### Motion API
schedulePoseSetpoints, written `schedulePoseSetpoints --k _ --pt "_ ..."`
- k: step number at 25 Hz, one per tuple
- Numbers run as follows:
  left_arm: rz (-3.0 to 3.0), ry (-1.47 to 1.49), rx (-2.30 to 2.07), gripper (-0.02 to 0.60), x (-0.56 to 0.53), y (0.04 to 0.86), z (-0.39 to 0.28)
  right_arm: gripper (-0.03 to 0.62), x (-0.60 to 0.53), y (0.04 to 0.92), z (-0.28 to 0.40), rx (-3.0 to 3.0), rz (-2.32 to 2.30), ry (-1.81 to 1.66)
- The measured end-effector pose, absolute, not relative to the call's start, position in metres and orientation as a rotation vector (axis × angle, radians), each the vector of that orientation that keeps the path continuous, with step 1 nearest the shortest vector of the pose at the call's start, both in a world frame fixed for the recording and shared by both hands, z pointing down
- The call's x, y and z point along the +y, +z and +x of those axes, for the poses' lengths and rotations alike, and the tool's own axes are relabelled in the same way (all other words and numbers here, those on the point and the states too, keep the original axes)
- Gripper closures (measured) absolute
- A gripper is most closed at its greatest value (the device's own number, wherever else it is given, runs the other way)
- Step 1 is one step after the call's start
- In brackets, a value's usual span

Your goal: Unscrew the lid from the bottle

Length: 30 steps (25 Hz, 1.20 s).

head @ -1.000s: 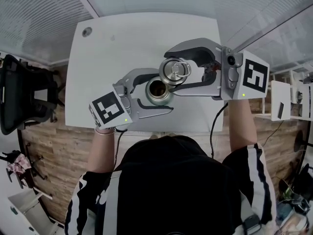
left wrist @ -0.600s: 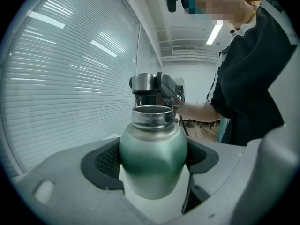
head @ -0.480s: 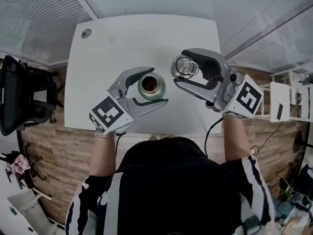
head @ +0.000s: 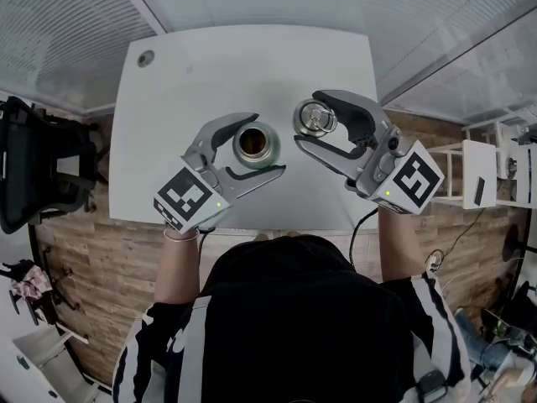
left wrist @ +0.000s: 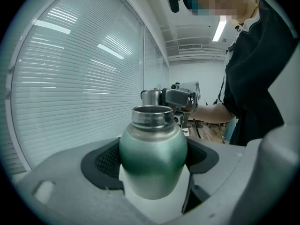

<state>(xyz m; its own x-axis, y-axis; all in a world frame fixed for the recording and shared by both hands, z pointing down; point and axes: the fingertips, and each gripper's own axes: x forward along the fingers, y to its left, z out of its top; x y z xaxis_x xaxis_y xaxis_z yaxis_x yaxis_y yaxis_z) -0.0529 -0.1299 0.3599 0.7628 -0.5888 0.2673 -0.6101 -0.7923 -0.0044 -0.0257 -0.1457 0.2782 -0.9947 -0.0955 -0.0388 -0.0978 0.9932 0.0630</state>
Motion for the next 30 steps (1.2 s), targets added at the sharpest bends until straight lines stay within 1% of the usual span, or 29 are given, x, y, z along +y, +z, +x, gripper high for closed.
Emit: schedulePoseSetpoints --k 15,25,30 --pt "2.865 0.387 -1.038 0.196 -0.135 0.353 -0.057 0.337 -0.145 0.281 -0.021 3.086 -0.312 0.002" --pt "2.873 0.382 -1.032 0.196 -0.139 0.351 -0.058 0.338 -0.150 0.288 -0.017 3.097 -0.332 0.102" --pt "2.873 0.387 -1.030 0.196 -0.139 0.351 -0.057 0.338 -0.148 0.282 -0.020 3.082 -0.343 0.074"
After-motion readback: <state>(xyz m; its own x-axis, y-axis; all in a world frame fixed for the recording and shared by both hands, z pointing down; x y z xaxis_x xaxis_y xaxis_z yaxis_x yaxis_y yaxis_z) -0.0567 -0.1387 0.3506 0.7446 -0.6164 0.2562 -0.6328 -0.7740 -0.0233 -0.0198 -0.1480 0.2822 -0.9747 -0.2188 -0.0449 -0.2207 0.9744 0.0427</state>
